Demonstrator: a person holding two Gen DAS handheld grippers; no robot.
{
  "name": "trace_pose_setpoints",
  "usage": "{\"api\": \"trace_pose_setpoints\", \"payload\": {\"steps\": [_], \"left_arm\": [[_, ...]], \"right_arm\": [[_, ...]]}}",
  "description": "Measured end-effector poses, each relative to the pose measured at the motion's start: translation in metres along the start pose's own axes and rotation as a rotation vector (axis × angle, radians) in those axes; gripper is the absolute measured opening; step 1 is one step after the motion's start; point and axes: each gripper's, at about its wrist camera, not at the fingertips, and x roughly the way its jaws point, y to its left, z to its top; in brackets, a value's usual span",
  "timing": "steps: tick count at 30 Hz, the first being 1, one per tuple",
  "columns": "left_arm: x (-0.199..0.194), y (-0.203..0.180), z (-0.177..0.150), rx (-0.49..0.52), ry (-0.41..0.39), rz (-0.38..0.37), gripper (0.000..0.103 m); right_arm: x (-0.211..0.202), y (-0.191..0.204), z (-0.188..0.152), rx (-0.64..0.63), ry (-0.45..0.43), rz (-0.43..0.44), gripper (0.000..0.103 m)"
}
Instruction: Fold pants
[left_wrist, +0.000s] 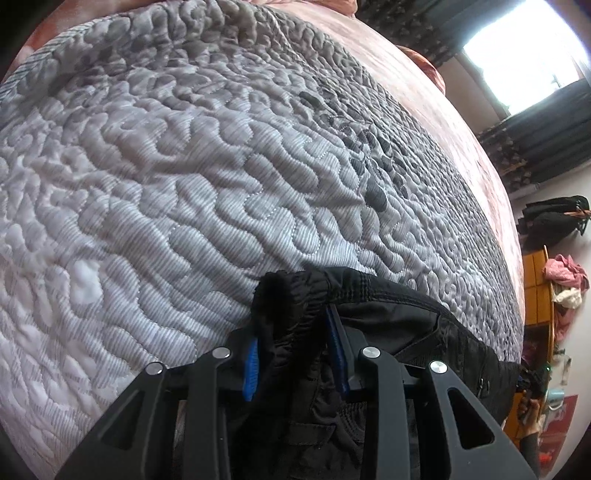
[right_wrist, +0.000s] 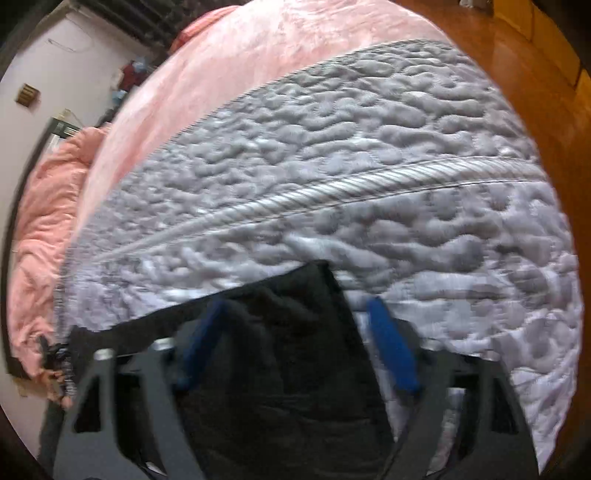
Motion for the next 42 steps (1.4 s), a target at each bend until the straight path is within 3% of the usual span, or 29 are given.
{"api": "trace_pose_setpoints", "payload": {"steps": [1, 2, 5, 13, 23, 42], "left_arm": [[-0.001, -0.001, 0.001, -0.002, -0.007, 0.014, 0.032], [-0.003, -0.003, 0.001, -0.004, -0.016, 0.026, 0.03], [-0.01, -0.008, 0.001, -0.009, -0.041, 0.039, 0.027], [-0.059, -0.027, -0.008, 0.0, -0.119, 0.006, 0.021], [-0.134, -0.044, -0.026, 0.033, -0.192, -0.106, 0.02], [-0.211, -0.016, -0.107, 0.019, -0.24, -0.188, 0.02]], "right_arm": [[-0.001, 0.001, 0.0, 0.004, 0.003, 0.016, 0.037], [-0.004, 0.002, 0.0, -0.002, -0.004, 0.011, 0.017], [-0.016, 0.011, -0.005, -0.015, -0.034, 0.008, 0.01], [-0.092, 0.037, -0.031, -0.038, -0.164, -0.019, 0.006], [-0.2, 0.062, -0.102, -0.074, -0.314, -0.082, 0.005], [-0.26, 0.049, -0.269, -0.024, -0.425, -0.117, 0.005]]}}
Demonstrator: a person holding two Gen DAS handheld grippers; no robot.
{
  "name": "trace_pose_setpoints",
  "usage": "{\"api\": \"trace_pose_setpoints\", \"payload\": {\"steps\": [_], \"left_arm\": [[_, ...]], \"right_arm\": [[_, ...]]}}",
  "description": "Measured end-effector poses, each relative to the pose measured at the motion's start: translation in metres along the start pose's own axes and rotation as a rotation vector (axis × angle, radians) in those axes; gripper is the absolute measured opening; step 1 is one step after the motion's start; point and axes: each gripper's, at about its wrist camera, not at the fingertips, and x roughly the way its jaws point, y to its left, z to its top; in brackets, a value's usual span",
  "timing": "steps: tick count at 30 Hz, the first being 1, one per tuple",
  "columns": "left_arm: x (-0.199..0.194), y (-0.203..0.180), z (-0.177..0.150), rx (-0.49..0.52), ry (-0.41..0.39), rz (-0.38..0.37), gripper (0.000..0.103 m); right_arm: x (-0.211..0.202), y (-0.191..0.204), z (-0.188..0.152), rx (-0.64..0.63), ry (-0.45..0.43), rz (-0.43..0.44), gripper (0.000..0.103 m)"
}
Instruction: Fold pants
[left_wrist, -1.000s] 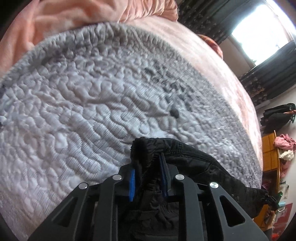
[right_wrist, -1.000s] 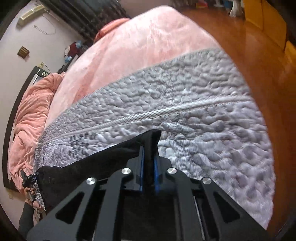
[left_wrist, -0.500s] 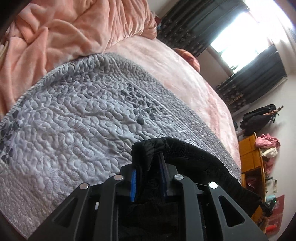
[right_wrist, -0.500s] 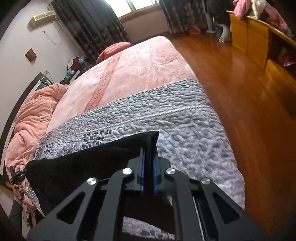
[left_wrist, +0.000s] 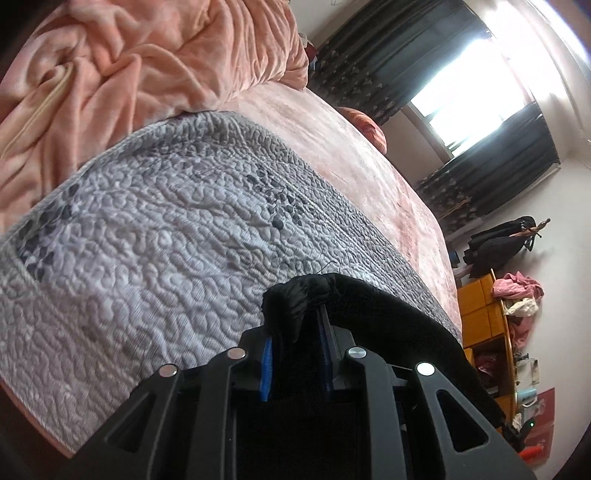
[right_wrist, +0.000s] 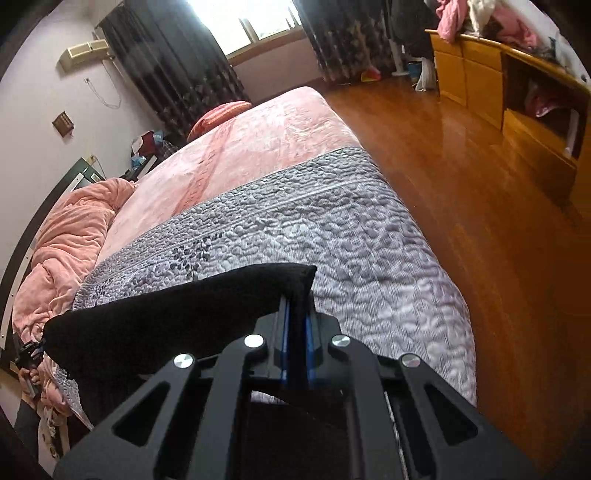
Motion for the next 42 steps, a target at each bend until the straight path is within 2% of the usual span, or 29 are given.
{"api": "trace_pose_setpoints", "payload": {"steps": [12, 21, 29, 34, 37, 38, 39, 41, 42], "left_arm": [[-0.032, 0.048, -0.054, -0.078, -0.001, -0.035, 0.02], [-0.035, 0.096, -0.106, -0.136, 0.017, -0.052, 0.021], [-0.028, 0.116, -0.137, -0.118, 0.054, -0.031, 0.024], [-0.02, 0.124, -0.154, -0.076, 0.084, 0.034, 0.029], [-0.017, 0.131, -0.163, -0.063, 0.107, 0.106, 0.042], [-0.018, 0.136, -0.167, -0.069, 0.106, 0.142, 0.058], [-0.019, 0.141, -0.17, -0.073, 0.099, 0.168, 0.07], [-0.022, 0.151, -0.176, -0.091, 0.092, 0.205, 0.075], [-0.023, 0.155, -0.179, -0.104, 0.094, 0.227, 0.076]], "right_arm": [[-0.039, 0.003, -0.061, -0.041, -0.043, -0.054, 0.006], [-0.062, 0.002, -0.111, -0.028, -0.067, -0.079, 0.007], [-0.069, 0.01, -0.16, -0.014, -0.068, -0.081, 0.008], [-0.066, 0.01, -0.182, 0.003, -0.044, -0.089, 0.009], [-0.065, 0.004, -0.192, 0.042, -0.029, -0.11, 0.016], [-0.065, 0.001, -0.194, 0.059, -0.029, -0.11, 0.022], [-0.065, -0.003, -0.197, 0.09, -0.025, -0.111, 0.03], [-0.062, -0.012, -0.205, 0.143, -0.004, -0.127, 0.042], [-0.061, -0.017, -0.208, 0.164, 0.003, -0.126, 0.044]]}}
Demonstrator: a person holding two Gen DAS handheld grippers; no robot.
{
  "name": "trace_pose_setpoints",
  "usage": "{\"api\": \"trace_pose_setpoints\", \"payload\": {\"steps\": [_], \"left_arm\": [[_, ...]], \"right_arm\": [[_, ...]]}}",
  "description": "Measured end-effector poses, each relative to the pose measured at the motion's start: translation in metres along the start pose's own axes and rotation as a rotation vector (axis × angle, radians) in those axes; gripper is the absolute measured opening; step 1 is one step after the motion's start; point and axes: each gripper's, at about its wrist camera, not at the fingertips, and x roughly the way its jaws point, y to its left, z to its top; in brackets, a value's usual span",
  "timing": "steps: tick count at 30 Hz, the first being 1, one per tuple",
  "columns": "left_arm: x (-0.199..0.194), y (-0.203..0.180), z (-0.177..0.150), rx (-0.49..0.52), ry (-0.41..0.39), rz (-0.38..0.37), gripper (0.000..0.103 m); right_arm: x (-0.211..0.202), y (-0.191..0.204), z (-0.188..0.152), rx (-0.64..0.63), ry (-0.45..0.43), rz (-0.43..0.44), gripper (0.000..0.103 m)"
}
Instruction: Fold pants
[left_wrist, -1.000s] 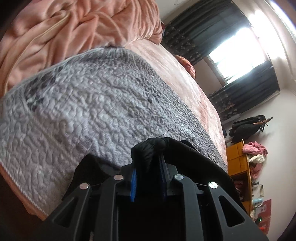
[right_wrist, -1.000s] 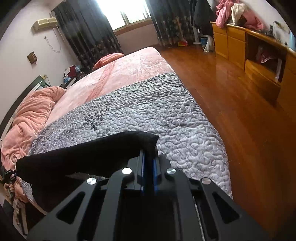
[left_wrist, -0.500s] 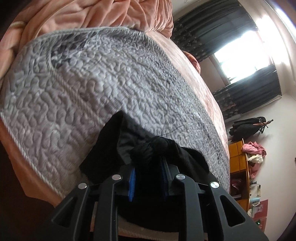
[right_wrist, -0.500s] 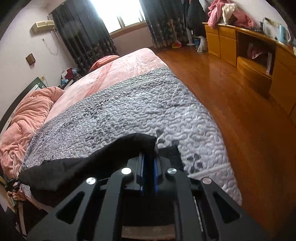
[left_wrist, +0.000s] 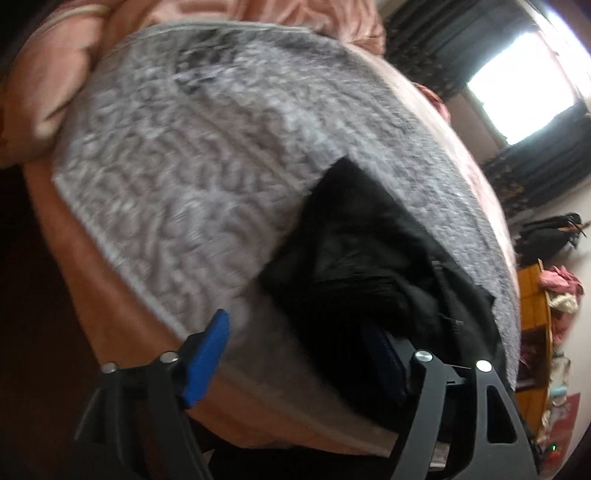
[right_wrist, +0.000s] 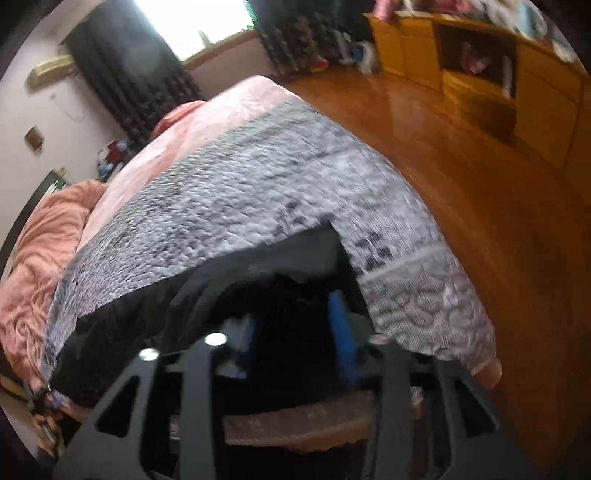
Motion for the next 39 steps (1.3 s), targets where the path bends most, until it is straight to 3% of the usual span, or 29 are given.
{"api": "trace_pose_setpoints", "payload": {"steps": [3, 8, 13, 15, 18, 20, 21, 23, 32, 35, 39], "left_arm": [[-0.003, 0.019, -0.008, -0.076, -0.001, 0.069, 0.08], [-0.021, 0.052, -0.026, -0.254, -0.086, 0.087, 0.08], [-0.037, 0.022, -0.028, -0.185, -0.169, -0.063, 0.08], [-0.034, 0.005, -0.024, -0.154, -0.18, -0.116, 0.088], [-0.01, -0.015, -0.019, -0.156, -0.121, -0.166, 0.089], [0.002, -0.022, -0.017, -0.153, -0.087, -0.146, 0.088], [0.007, -0.026, -0.015, -0.143, -0.079, -0.138, 0.087], [0.011, -0.033, -0.013, -0.132, -0.063, -0.136, 0.065], [0.007, -0.047, 0.003, -0.092, -0.075, -0.021, 0.031], [0.006, -0.05, 0.008, -0.073, -0.083, 0.002, 0.023], [-0.017, -0.06, 0.021, -0.069, -0.137, -0.04, 0.02]], "right_arm": [[0.007, -0.019, -0.011, 0.085, 0.044, -0.022, 0.048], [0.022, -0.057, -0.04, 0.267, 0.125, -0.016, 0.053], [0.019, -0.076, -0.07, 0.429, 0.116, 0.14, 0.053], [0.018, -0.074, -0.079, 0.471, 0.106, 0.209, 0.053], [0.022, -0.072, -0.086, 0.525, 0.091, 0.265, 0.058], [0.029, -0.073, -0.091, 0.575, 0.088, 0.303, 0.059], [0.032, -0.072, -0.091, 0.594, 0.088, 0.311, 0.059], [0.039, -0.069, -0.091, 0.614, 0.084, 0.329, 0.059], [0.071, -0.075, -0.09, 0.714, 0.068, 0.295, 0.058], [0.07, -0.07, -0.084, 0.7, 0.06, 0.33, 0.007], [0.033, -0.043, -0.059, 0.554, -0.026, 0.342, 0.003]]}}
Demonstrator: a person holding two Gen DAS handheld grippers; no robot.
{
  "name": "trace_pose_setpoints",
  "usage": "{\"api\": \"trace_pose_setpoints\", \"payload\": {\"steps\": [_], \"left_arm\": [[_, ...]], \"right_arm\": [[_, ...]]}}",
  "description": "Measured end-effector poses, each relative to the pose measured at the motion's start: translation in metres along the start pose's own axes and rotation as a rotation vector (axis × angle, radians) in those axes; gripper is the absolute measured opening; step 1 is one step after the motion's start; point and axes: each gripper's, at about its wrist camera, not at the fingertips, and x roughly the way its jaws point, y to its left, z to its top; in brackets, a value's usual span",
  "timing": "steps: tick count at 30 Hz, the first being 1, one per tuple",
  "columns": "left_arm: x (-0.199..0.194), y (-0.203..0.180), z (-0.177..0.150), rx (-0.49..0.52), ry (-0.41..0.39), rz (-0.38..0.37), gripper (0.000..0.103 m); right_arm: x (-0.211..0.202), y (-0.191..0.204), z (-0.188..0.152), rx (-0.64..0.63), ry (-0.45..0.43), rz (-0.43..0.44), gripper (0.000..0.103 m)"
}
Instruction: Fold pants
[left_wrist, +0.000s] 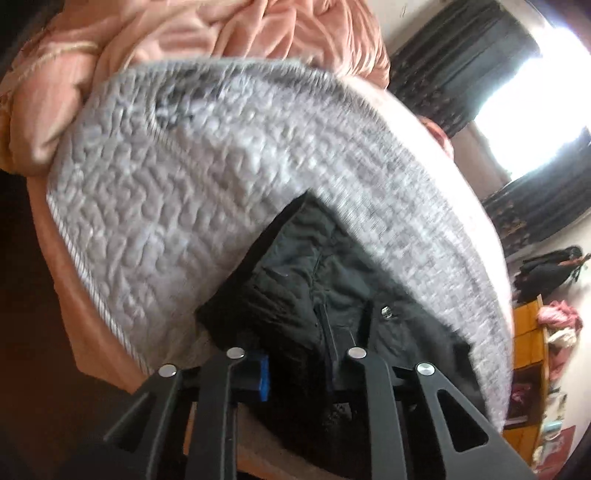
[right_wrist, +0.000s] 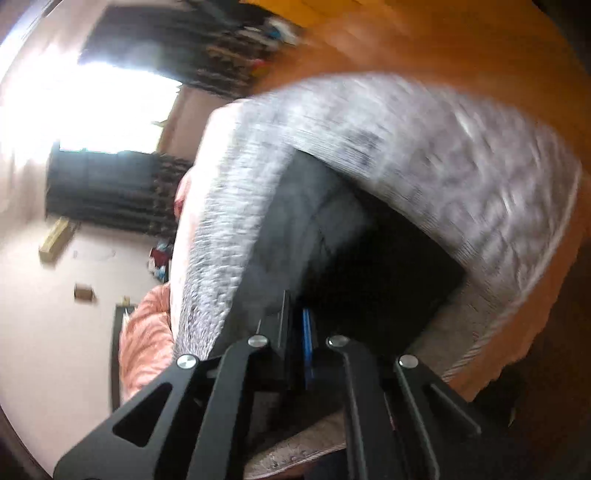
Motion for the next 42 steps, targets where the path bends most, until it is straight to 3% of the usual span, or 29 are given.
{"api": "trace_pose_setpoints", "payload": {"steps": [3, 7, 9, 13, 14, 17, 18, 20, 22, 24, 26, 28, 30, 32, 34, 35, 36, 37, 39, 40, 42], "left_arm": [[0.008, 0.005, 0.002, 0.008, 0.027, 0.029, 0.02], [0.042, 0.027, -0.009, -0.012, 0.117, 0.077, 0.02], [0.046, 0.034, -0.014, -0.032, 0.117, 0.074, 0.02], [0.05, 0.025, -0.013, 0.02, 0.103, 0.105, 0.02], [0.049, 0.021, -0.013, 0.042, 0.099, 0.111, 0.021], [0.035, 0.012, -0.012, 0.087, 0.08, 0.143, 0.032], [0.025, 0.01, -0.013, 0.098, 0.056, 0.171, 0.045], [-0.007, 0.005, -0.022, 0.161, -0.062, 0.271, 0.061], [-0.037, -0.006, -0.034, 0.231, -0.165, 0.306, 0.068], [-0.05, -0.025, -0.054, 0.295, -0.176, 0.217, 0.077], [-0.037, -0.044, -0.072, 0.394, -0.106, 0.175, 0.077], [-0.018, -0.058, -0.088, 0.493, -0.058, 0.179, 0.075], [0.016, -0.066, -0.096, 0.562, 0.006, 0.235, 0.07], [0.045, -0.056, -0.094, 0.549, 0.072, 0.303, 0.058], [0.061, -0.041, -0.086, 0.486, 0.112, 0.293, 0.053], [0.066, -0.037, -0.082, 0.464, 0.128, 0.274, 0.053], [0.067, -0.04, -0.082, 0.471, 0.135, 0.286, 0.052], [0.065, -0.043, -0.083, 0.481, 0.134, 0.294, 0.05], [0.044, -0.057, -0.081, 0.494, 0.105, 0.241, 0.048], [0.031, -0.064, -0.081, 0.507, 0.071, 0.197, 0.051], [0.012, -0.077, -0.079, 0.543, 0.008, 0.152, 0.078]], "right_arm": [[-0.012, 0.011, -0.006, -0.066, -0.017, -0.008, 0.002], [0.009, -0.036, -0.007, 0.0, 0.035, -0.113, 0.002], [0.015, -0.047, -0.008, 0.017, 0.041, -0.128, 0.002], [0.017, -0.05, -0.012, 0.009, 0.039, -0.163, 0.004], [0.019, -0.049, -0.013, 0.005, 0.041, -0.173, 0.01], [0.017, -0.042, -0.014, 0.006, 0.029, -0.175, 0.029], [0.008, -0.038, -0.014, 0.001, -0.008, -0.176, 0.034], [-0.01, -0.035, -0.012, -0.013, -0.051, -0.186, 0.034], [-0.02, -0.03, -0.015, -0.034, -0.063, -0.172, 0.034], [-0.012, -0.009, -0.024, -0.11, -0.024, -0.142, 0.034], [0.003, 0.004, -0.032, -0.178, 0.033, -0.127, 0.034], [0.026, 0.012, -0.037, -0.21, 0.073, -0.13, 0.034], [0.045, 0.012, -0.038, -0.217, 0.102, -0.143, 0.034], [0.058, 0.004, -0.034, -0.21, 0.114, -0.18, 0.033], [0.063, -0.006, -0.029, -0.212, 0.118, -0.237, 0.019], [0.066, -0.015, -0.024, -0.197, 0.132, -0.254, 0.006], [0.066, -0.019, -0.022, -0.184, 0.146, -0.257, 0.004], [0.065, -0.019, -0.02, -0.184, 0.16, -0.248, 0.007], [0.055, -0.007, -0.021, -0.217, 0.155, -0.233, 0.033], [0.05, 0.0, -0.02, -0.234, 0.142, -0.218, 0.035], [0.044, 0.016, -0.011, -0.25, 0.115, -0.173, 0.035]]}}
